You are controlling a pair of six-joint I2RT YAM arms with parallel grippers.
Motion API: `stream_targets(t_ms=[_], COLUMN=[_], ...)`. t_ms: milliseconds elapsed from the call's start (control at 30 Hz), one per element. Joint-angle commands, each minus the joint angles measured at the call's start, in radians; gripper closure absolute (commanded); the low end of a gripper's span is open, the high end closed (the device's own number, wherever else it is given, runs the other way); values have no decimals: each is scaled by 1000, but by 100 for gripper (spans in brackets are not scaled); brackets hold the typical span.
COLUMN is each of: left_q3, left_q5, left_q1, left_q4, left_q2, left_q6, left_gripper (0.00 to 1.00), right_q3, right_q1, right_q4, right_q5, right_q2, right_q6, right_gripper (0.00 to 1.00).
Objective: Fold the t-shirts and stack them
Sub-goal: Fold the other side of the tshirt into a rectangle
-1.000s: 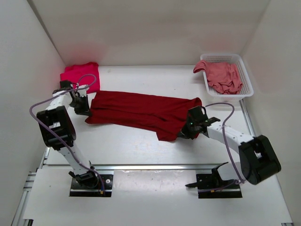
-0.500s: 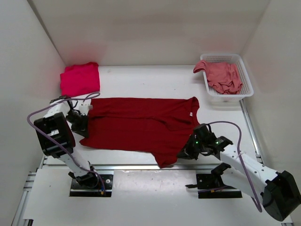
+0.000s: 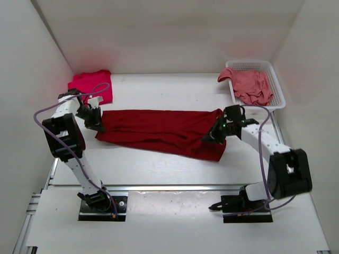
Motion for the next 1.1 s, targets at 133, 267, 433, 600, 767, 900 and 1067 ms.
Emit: stream_targets(t_ms=[133,267,433,600,767,900,1067], left_q3=[179,245,261,222,188,156,56], left_q5=[70,47,45,-22,-30,32,169], left_q1=[-37,-67,-52,-18,43,80,124], left_q4=[68,81,104,118,115,82,-9], left_q2=[106,140,171,176,174,136,29], left_q6=[-162,-166,-197,-231,-238,-200,-82], left_gripper=[100,100,99,100,99,100,99], right_q3=[252,324,322,342,374,388,260], right_q1=[-61,-76,-102,-134,-153,-141,-111], right_q4=[23,16,16,10,-3,-28,-8], right_q5=[-12,6,15,80,94,64,22], right_q2=[269,331,371,397,422,406,261], right_q6=[-183,-205,-211,-213,-225,-242,-210], right_gripper=[100,100,99,100,100,100,100])
